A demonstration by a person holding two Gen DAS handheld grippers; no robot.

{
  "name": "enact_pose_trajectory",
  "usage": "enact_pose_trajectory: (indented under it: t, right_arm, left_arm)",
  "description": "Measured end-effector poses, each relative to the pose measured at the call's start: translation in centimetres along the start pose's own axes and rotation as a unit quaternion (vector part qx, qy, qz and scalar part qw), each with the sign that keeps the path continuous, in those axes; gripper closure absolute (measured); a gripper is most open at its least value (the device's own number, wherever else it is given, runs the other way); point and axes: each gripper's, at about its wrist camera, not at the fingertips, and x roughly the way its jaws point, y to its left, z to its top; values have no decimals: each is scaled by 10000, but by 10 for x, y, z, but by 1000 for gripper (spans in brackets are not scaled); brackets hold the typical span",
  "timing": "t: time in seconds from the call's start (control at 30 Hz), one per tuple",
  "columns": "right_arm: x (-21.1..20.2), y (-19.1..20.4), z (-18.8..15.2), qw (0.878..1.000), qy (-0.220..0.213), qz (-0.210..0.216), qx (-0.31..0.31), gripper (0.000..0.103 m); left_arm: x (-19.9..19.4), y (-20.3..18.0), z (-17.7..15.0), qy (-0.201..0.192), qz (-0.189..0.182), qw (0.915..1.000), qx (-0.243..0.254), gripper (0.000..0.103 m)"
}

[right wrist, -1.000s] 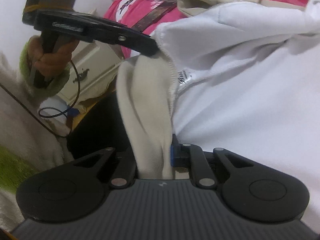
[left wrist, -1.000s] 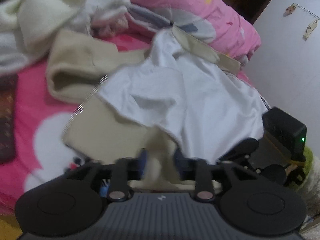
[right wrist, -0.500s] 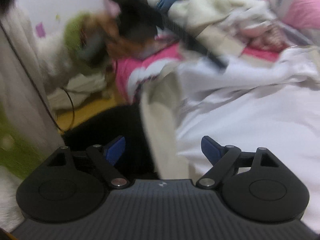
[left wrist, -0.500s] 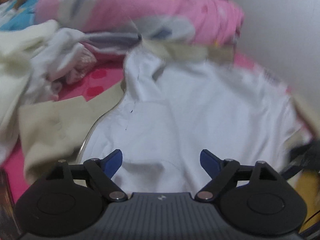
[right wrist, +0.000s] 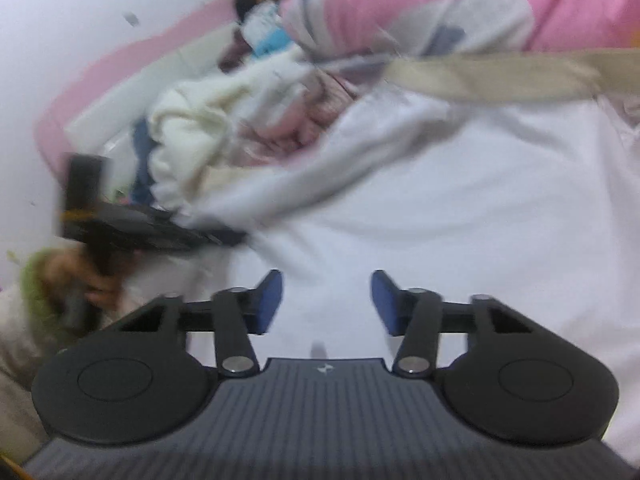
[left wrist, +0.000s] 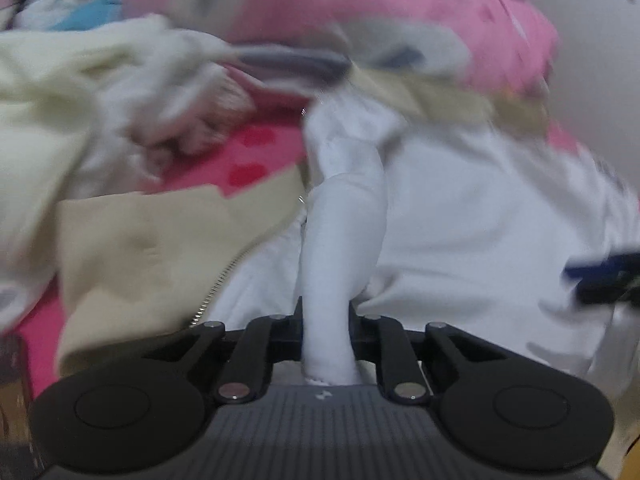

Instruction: Fold clothes

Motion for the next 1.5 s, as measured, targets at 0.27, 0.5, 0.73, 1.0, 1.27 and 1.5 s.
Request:
enact_pose_trajectory:
  t: [0.27,0.5,0.73,1.0,1.27,1.5]
  right_arm:
    - [37,7,12,9933,156,-858,-752,77]
    - [31,-32,0,9669,724,-2164,-1142,79]
    - [-37,-102,-8,9320,866,-3451,-689,93]
    - [-18,-86,52,9393,460,-3296,-828,94]
    - [23,-181,58,8733,1077,-4606,-1169,103]
    - [43,-192,79,8552,1184,-4892,-1237,102]
  left_arm:
    - [0,0,-15,-88,-112,9983,-560,83]
    - [5,16,-22,-2,-143,9969,-770,54]
    - [6,21,-27,-22,-357,9963,-783,44]
    - [5,17,-24,-97,-428,9963,-736,39]
    - [12,12,-23,-134,-436,9967,-666,38]
    - [15,15,-24,-120,-514,9962,-692,37]
